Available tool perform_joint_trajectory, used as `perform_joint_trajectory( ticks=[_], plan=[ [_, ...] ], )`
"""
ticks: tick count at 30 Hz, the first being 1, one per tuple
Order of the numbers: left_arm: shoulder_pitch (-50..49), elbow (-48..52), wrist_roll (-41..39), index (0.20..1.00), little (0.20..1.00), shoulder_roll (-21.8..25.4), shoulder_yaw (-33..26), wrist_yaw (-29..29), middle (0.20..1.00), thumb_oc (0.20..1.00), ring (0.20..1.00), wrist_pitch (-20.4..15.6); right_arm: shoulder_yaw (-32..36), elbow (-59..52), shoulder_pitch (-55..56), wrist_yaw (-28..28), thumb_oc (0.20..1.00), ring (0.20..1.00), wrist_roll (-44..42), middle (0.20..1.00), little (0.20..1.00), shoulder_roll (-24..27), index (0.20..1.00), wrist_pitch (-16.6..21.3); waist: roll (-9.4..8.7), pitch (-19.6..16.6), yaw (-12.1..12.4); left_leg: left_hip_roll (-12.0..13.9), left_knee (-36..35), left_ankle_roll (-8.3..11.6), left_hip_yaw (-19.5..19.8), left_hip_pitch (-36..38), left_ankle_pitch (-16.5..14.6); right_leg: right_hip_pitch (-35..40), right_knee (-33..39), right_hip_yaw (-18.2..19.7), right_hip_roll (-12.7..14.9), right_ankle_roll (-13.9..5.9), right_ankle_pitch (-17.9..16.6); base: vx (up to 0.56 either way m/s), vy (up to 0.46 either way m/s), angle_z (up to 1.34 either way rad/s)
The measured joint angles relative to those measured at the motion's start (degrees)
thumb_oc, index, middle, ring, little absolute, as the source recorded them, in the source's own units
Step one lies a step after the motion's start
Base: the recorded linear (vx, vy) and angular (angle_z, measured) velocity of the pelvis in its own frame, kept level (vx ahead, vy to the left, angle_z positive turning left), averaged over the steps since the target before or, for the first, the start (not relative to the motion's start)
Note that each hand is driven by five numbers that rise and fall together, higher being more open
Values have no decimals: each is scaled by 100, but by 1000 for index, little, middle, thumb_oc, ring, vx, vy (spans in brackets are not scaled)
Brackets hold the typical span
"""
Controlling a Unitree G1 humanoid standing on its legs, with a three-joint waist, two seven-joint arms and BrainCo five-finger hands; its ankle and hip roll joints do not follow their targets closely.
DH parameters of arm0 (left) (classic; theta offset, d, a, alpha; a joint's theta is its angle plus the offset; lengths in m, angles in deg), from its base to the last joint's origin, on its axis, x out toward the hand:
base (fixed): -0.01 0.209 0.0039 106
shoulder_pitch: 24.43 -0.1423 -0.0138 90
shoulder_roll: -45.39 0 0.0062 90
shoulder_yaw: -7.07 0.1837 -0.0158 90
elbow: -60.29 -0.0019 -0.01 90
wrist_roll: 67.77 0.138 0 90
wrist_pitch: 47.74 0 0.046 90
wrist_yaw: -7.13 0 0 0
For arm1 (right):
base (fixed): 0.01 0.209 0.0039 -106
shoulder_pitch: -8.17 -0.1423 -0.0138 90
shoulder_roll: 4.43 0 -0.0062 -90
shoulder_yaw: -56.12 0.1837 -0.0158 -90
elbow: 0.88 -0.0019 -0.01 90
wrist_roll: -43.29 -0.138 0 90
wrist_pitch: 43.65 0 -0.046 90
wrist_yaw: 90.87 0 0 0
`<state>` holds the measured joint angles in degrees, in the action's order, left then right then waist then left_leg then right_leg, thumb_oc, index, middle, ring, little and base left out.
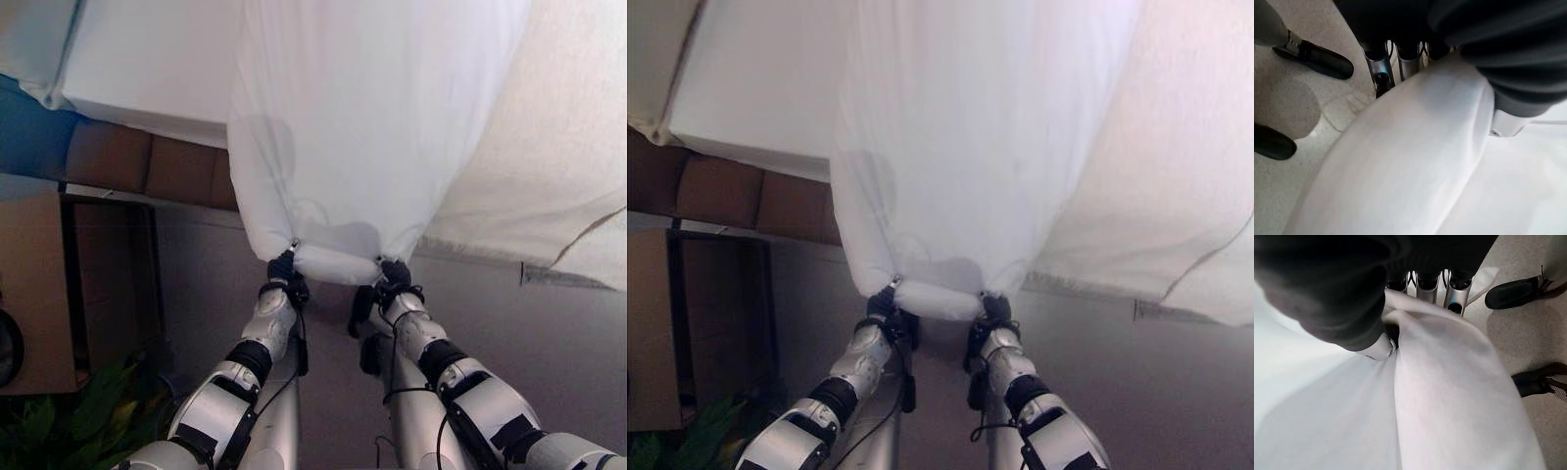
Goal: Make the bed
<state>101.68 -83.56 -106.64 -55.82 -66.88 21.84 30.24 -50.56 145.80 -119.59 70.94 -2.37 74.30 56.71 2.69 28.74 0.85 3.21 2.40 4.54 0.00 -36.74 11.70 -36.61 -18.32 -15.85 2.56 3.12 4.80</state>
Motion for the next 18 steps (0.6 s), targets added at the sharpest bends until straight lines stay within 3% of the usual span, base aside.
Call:
perform_joint_trajectory(
  ticks=[1,2,3,4,10,13,18],
  plan=[
    [10,0,0,200,200,3,0,0,200,200,200,2,0,11,1,-3,536,536,0,536,536,18,536,0,1,2,1,-21,-15,-1,-1,-9,-1,-2,32,9,16,-20,-13,96,176,-5],
    [27,-1,1,200,200,34,18,2,200,200,200,2,12,90,-17,-46,1000,1000,-1,1000,1000,51,1000,-1,1,2,2,-59,-30,-22,-6,-31,-17,-22,75,51,40,-44,-24,48,88,-4],
    [42,-9,2,266,266,57,30,2,266,266,266,5,16,108,-17,-78,1000,1000,-3,1000,1000,70,1000,-1,1,2,-6,-71,-32,-88,-14,-39,-61,-42,90,80,48,-60,-35,68,119,-12],
    [93,-44,9,1000,1000,120,31,16,1000,1000,1000,13,36,137,-34,-144,1000,1000,-5,1000,1000,96,1000,0,-1,1,2,-86,-32,-149,-46,-86,-68,-86,145,127,54,-106,-70,52,106,-14],
    [137,-514,211,1000,1000,685,-47,293,1000,1000,1000,159,164,661,-46,-328,1000,1000,-58,1000,1000,525,1000,7,-21,12,0,-142,-41,-250,-198,-117,-111,-96,401,376,71,-240,-237,44,77,-15],
    [46,-719,209,1000,1000,904,-176,455,1000,1000,1000,186,342,743,11,-344,1000,1000,-90,1000,1000,719,1000,23,-132,76,-30,-144,-39,-251,-298,45,-112,40,449,462,68,-248,-290,26,44,-13],
    [-428,-780,206,1000,1000,945,-376,550,1000,1000,1000,227,642,754,394,-270,1000,1000,-195,1000,1000,800,1000,59,-158,84,-54,-125,-119,-255,-301,493,-129,520,650,501,-20,-244,-411,-31,2,-5]
  ],
)
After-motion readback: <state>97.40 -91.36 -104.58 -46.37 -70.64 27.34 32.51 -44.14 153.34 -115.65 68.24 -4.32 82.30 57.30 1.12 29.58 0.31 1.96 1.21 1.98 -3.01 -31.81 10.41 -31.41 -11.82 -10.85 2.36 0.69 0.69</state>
